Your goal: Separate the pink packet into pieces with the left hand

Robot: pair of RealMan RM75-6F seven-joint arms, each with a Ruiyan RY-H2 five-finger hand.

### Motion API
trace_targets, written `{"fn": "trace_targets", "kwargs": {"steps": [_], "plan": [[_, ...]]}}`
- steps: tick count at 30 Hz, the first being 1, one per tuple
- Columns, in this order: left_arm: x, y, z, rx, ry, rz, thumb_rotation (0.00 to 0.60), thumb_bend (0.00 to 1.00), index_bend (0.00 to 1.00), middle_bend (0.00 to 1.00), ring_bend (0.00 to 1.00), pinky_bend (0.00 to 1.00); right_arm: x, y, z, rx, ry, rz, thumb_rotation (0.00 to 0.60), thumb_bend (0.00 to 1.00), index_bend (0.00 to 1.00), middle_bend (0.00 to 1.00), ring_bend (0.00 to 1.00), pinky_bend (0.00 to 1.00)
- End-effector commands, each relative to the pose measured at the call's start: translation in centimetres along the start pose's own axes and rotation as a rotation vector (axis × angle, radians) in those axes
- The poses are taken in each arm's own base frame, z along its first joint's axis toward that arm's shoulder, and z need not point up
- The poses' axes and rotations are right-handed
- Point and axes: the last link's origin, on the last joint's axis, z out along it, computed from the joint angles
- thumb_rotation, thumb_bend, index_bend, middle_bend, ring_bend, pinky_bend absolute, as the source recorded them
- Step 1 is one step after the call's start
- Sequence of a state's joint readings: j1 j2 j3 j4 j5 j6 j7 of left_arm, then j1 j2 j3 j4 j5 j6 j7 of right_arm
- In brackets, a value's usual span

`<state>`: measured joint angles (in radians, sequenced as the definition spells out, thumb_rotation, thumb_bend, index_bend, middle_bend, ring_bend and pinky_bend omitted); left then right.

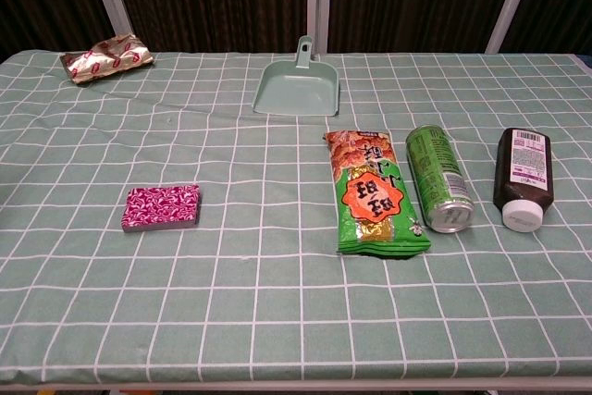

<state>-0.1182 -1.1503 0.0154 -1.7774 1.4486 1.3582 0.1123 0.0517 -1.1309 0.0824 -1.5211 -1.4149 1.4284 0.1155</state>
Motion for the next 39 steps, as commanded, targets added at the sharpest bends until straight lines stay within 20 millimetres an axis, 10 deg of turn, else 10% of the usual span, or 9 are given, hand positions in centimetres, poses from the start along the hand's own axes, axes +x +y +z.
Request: {"fn": "trace_targets", "kwargs": {"steps": [1,21,39], "plan": [[-0.1,0.0,0.0,-0.001,-0.001,-0.001,0.600,0.20,0.11,0.07,0.00,0.05,-0.1,0.0,0.0,0.002,-0.003,0.001,0.600,0.17,0.00,0.01,0.00,0.00],[-0.7,1.2,1.2,-0.038,-0.027,0.017,0.600,0.20,0.11,0.07,0.00,0.05,0.0,0.5,0.0,-0.015,-0.008,-0.009,0.600,0.17,0.00,0.01,0.00,0.00],[-3.7,8.4,7.2,-0.212,-0.105,0.027,0.600,0.20,0.11,0.11,0.00,0.05,-0.1,0.4,0.0,-0.012,-0.015,-0.018,0.600,0.17,0.00,0.01,0.00,0.00]]}}
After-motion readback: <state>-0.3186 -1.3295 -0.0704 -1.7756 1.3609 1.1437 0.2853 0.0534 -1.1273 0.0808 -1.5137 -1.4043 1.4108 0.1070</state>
